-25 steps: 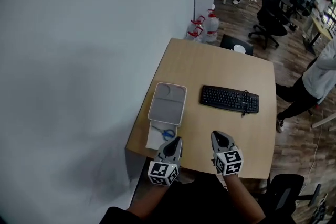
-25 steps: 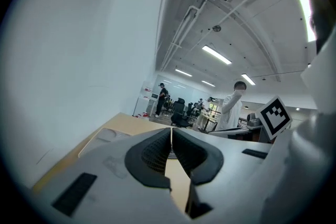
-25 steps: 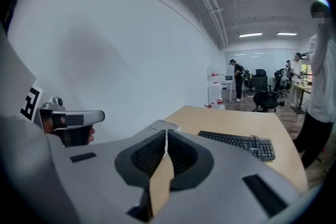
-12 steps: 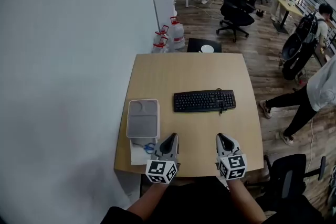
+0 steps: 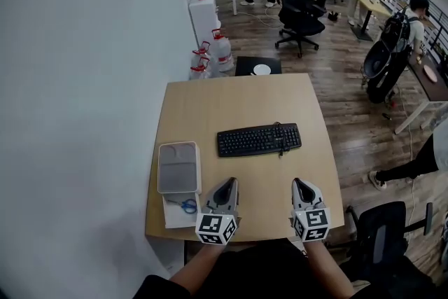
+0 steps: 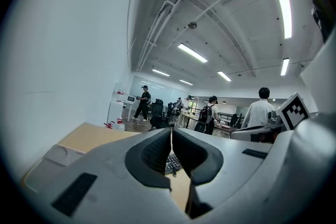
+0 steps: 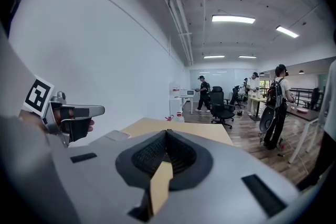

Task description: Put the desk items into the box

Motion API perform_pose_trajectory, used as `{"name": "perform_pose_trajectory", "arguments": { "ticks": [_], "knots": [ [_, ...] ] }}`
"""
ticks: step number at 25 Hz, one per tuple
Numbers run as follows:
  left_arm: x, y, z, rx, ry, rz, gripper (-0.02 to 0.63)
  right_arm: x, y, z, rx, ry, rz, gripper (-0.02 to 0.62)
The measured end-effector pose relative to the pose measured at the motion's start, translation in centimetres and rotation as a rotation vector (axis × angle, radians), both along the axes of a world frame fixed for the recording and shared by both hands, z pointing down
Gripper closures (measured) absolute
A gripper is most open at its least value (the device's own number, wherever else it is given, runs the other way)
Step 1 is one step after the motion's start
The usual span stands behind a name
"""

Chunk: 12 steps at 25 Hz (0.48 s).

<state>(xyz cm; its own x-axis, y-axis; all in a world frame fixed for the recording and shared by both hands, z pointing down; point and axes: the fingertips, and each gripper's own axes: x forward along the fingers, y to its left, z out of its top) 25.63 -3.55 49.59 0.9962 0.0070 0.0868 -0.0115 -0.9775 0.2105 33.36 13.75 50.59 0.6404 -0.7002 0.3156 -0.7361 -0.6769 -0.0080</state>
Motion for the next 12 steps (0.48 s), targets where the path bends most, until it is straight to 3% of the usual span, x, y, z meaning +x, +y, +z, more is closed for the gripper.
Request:
{"name": "perform_pose_trajectory", "arguments": {
  "ticks": [12],
  "knots": [
    [3.0,0.1,0.1,0.029,-0.015,-0.029,0.586,3.7,0.3,-0.2,0.031,0.007,-0.020,0.535]
  ]
}}
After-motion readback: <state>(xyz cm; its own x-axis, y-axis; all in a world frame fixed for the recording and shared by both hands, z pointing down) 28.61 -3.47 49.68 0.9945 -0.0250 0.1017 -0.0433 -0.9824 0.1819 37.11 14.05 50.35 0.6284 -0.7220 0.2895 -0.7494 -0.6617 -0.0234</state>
